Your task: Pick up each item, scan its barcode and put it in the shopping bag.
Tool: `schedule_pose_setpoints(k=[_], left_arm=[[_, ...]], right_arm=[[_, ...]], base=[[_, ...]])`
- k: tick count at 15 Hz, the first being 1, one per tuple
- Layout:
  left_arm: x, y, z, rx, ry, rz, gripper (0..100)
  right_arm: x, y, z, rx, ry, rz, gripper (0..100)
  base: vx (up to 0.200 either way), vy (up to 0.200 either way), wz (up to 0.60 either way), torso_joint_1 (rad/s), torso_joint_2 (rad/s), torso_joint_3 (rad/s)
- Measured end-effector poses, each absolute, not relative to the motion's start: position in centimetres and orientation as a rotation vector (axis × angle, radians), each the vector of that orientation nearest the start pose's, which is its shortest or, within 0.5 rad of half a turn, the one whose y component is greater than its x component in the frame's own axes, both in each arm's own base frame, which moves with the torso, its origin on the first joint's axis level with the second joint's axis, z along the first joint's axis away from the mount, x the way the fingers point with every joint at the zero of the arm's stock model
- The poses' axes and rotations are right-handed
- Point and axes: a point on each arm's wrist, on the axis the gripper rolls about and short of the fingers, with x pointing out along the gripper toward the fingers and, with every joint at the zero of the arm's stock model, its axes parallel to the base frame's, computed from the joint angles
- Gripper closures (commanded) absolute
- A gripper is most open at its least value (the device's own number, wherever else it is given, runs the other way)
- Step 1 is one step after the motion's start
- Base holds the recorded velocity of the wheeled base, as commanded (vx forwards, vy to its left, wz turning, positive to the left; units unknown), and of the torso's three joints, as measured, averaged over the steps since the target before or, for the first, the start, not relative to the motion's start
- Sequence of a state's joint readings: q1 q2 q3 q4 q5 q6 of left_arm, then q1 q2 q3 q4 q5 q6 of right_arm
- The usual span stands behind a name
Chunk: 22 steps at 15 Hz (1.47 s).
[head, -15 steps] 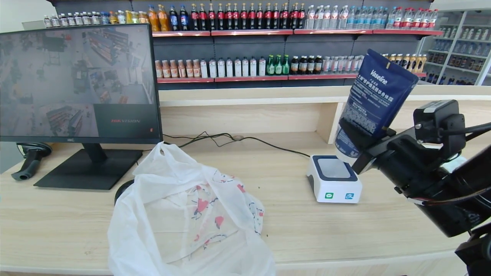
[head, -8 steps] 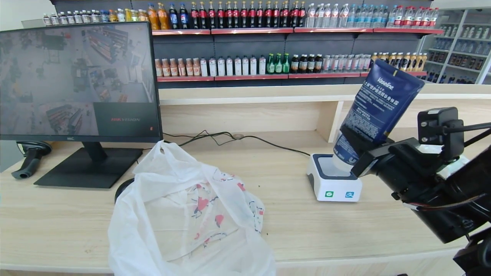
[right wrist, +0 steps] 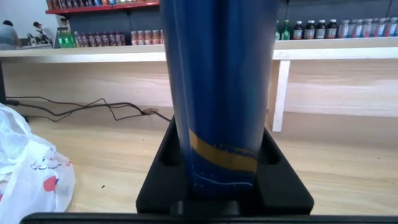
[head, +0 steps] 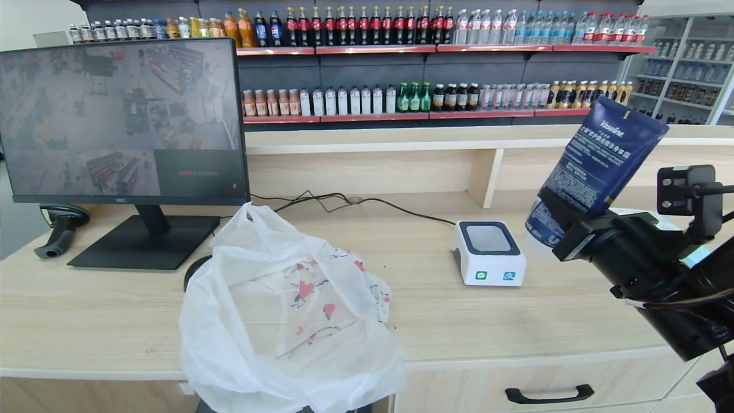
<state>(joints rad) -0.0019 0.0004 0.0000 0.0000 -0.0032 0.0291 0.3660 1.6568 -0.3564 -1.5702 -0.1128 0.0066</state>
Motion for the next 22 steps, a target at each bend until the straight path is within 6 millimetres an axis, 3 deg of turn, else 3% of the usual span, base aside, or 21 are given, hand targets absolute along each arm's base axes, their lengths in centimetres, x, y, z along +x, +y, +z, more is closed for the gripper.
schedule_pose_setpoints(k=[3,9,12,22], left_arm=[[-2.3,0.0,7.5,0.031,0.000,-0.006,0],[-2.3,0.0,7.5,0.031,0.000,-0.006,0],[-2.3,0.0,7.5,0.030,0.001,-0.006,0],[-2.3,0.0,7.5,0.025,0.000,-0.004,0]], right_arm=[[22.6,8.2,17.5,0.066,-0.248,0.243,100],[22.2,8.1,17.7,0.065,-0.255,0.245,100],[22.0,7.9,17.7,0.065,-0.257,0.242,100],[21.6,7.8,18.0,0.068,-0.269,0.244,100]], base=[[0.000,0.000,0.00,0.000,0.00,0.000],[-0.200,0.000,0.00,0.002,0.01,0.001],[0.000,0.000,0.00,0.000,0.00,0.000],[0.000,0.180,0.00,0.003,0.00,0.003]])
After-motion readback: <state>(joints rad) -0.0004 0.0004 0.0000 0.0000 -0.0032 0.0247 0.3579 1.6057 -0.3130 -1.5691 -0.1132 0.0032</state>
